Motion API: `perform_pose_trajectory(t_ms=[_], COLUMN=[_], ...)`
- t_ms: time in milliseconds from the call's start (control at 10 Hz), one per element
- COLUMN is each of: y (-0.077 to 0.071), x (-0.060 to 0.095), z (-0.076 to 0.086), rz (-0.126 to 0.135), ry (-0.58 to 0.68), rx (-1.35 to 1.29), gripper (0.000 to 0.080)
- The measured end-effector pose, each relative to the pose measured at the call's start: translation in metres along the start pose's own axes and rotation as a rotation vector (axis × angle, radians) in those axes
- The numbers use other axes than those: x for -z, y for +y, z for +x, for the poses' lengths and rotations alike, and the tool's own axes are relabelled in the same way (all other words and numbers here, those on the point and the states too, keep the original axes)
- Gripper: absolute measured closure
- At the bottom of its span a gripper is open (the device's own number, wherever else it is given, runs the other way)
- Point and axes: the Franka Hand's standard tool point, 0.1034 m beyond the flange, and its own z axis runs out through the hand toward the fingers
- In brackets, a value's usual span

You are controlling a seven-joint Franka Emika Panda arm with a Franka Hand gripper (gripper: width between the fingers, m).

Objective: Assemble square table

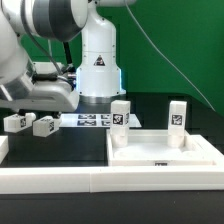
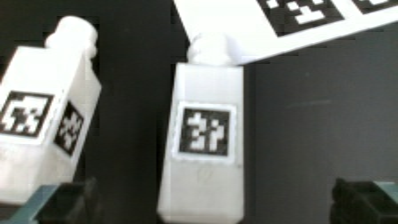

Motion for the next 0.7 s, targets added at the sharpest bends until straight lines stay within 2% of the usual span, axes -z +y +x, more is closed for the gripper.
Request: perform_pose_trajectory(t_ms=[100, 300, 400, 500, 700], y=[-0.003, -0.004, -0.003, -0.002, 0.0], x=[-0.003, -0.008, -0.014, -0.018, -0.022], z=[-0.001, 0.006, 0.002, 0.009, 0.013], rz=[-0.002, -0.01, -0.003, -0.007, -0.007], ry=[-0.094, -0.172, -0.253, -0.275, -0.252], rx=[0.0, 0.008, 0.005, 0.015, 0.035], gripper=[0.015, 0.015, 0.015, 0.015, 0.015])
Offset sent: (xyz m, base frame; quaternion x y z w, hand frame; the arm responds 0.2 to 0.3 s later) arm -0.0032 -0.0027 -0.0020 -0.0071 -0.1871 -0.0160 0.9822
